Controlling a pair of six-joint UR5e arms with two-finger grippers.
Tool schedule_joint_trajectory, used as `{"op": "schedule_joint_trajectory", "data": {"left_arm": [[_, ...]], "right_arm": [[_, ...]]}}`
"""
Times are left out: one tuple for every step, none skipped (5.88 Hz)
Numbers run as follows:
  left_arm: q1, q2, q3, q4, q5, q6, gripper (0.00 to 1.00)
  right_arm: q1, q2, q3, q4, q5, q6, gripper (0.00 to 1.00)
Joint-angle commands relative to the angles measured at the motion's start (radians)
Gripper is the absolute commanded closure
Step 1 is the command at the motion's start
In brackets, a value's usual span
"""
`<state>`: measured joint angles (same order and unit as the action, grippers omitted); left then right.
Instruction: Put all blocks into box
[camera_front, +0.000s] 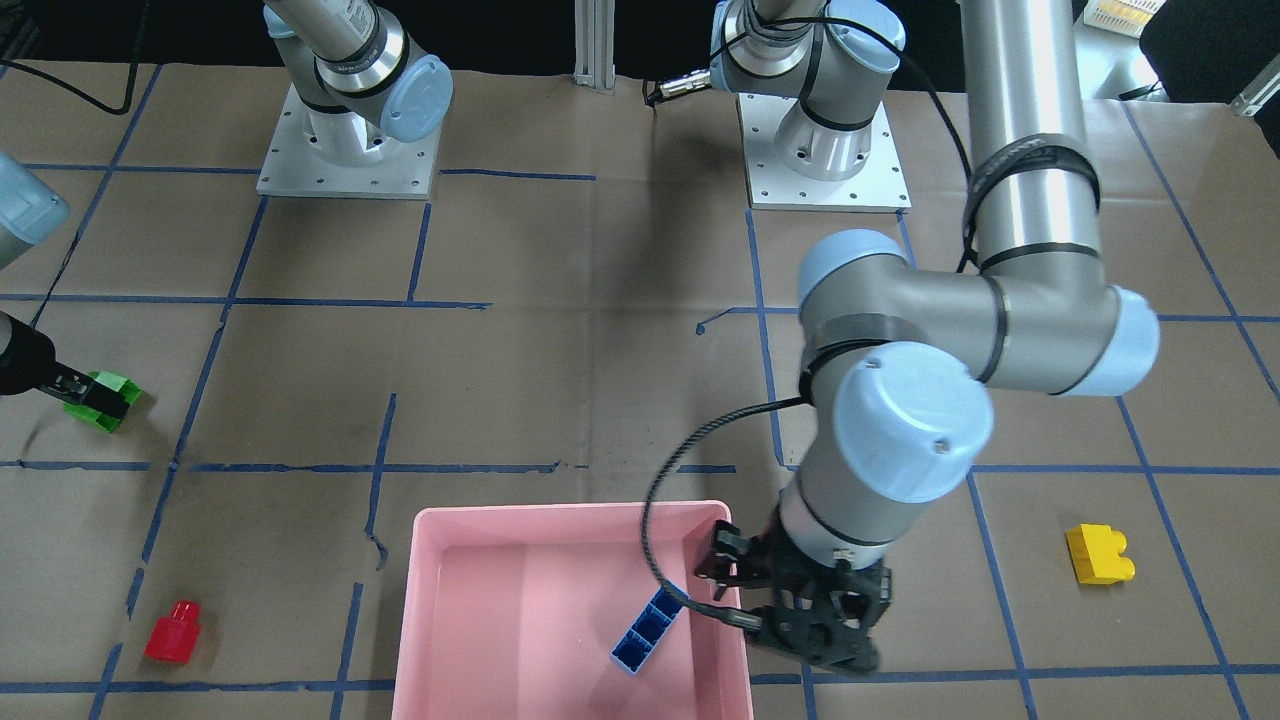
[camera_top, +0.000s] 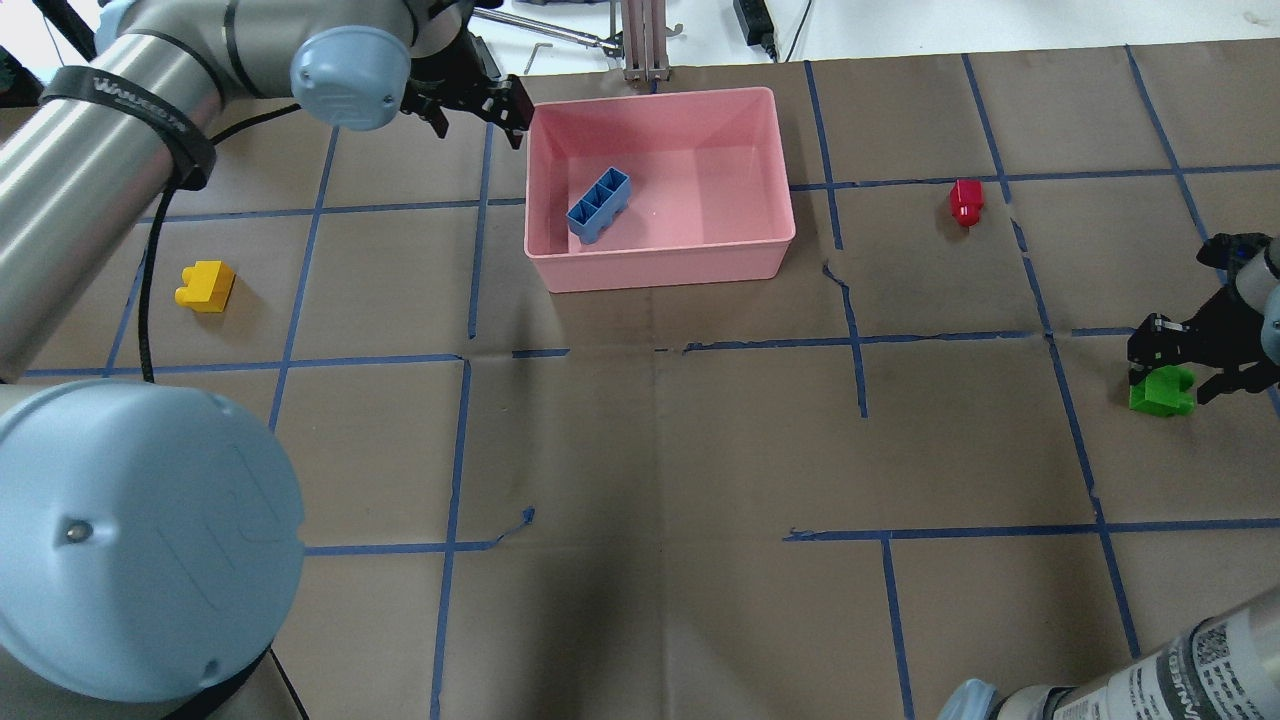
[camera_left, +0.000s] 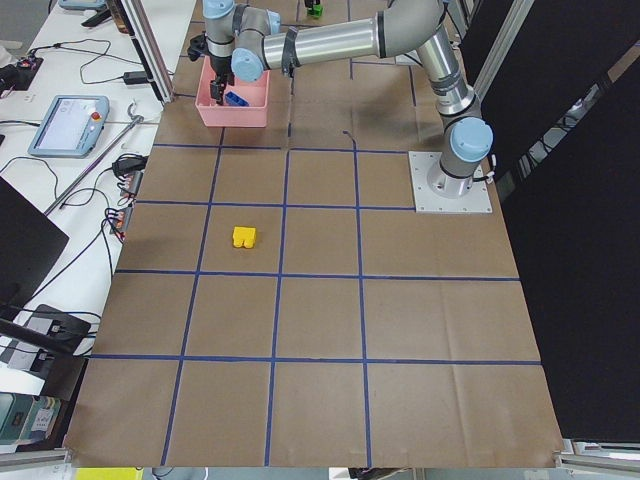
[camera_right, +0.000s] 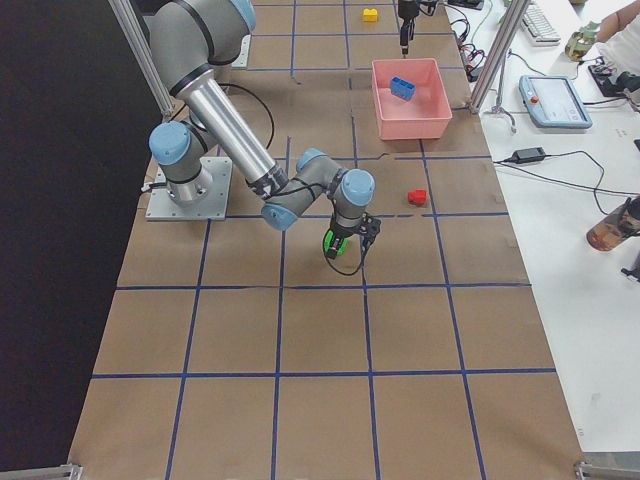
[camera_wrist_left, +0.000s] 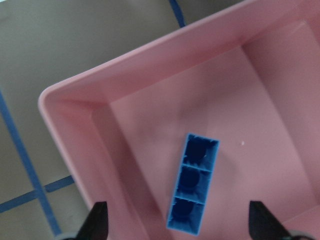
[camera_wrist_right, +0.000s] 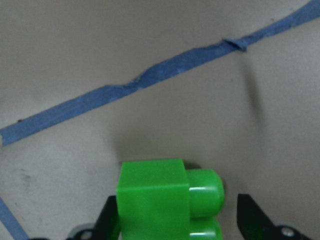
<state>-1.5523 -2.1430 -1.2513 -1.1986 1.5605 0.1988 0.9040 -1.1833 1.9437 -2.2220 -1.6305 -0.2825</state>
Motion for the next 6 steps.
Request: {"op": "schedule_joint_trajectory", "data": {"left_arm": [[0.23,0.04,-0.121,-0.004,0.044,0.004,0.0],[0.332,0.022,-0.144,0.014,0.042,0.036,0.0],[0.415,0.005,-0.148,0.033,0.052,0.165,0.0],[0.469,-0.026,-0.148,0.098,0.052,0.286,0.0],[0.483,-0.075,-0.169,0.197,0.049,0.359,0.01],[0.483,-0.093,-0.231,0.294,0.047,0.422,0.01]], "right_arm": [[0.001,-0.005,-0.005,0.005,-0.002,-0.004,0.46],[0.001,-0.01,-0.015,0.01,0.0,-0.004,0.57],[0.001,-0.013,-0.053,0.018,0.0,-0.007,0.61],[0.01,-0.018,-0.125,0.071,0.009,-0.007,0.61],[0.027,-0.03,-0.212,0.17,0.017,0.002,0.61],[0.077,-0.032,-0.297,0.236,0.032,0.006,0.61]]}}
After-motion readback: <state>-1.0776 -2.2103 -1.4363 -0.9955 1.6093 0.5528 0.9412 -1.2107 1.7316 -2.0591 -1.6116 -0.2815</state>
